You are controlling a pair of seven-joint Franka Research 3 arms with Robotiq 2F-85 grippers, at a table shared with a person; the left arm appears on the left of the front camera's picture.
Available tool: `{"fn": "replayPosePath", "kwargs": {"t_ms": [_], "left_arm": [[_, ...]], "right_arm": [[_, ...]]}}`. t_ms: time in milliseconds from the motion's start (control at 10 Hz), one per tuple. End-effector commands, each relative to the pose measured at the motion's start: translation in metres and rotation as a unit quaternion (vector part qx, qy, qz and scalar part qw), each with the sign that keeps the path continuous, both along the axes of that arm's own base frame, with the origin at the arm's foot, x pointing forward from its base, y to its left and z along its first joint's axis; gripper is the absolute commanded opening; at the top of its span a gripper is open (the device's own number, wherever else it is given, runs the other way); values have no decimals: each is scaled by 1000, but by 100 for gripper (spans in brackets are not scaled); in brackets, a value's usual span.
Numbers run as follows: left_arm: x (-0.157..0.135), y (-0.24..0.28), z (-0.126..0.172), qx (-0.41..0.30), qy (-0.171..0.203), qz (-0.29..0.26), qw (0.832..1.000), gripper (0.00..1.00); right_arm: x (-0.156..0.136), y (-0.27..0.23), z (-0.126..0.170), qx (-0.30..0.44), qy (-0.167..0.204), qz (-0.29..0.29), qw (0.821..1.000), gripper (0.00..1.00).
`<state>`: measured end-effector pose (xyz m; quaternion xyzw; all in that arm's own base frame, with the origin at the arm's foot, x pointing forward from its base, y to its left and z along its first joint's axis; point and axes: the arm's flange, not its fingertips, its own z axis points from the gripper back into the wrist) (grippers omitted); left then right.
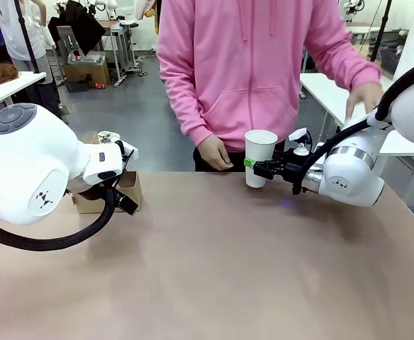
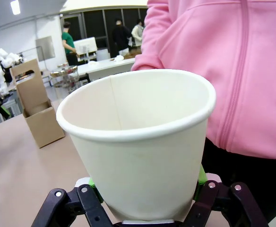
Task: Pour a drink into a cup and package it in a carrier.
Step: When a person places the Paper Cup Lid on the 600 ml Paper Cup , lift the 600 ml Paper Cup.
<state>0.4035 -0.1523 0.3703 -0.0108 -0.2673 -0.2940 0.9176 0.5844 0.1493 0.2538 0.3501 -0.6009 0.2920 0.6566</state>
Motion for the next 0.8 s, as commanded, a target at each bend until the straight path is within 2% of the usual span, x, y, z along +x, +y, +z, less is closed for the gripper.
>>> {"fn": "replayPosePath", "kwargs": {"t_ms": [0,700], "left_arm": [[0,0,0,-1,0,0,1000,100],[0,0,0,-1,0,0,1000,100]], "right_arm": [[0,2,4,7,0,-7,1000,80],[0,2,4,7,0,-7,1000,80]]}}
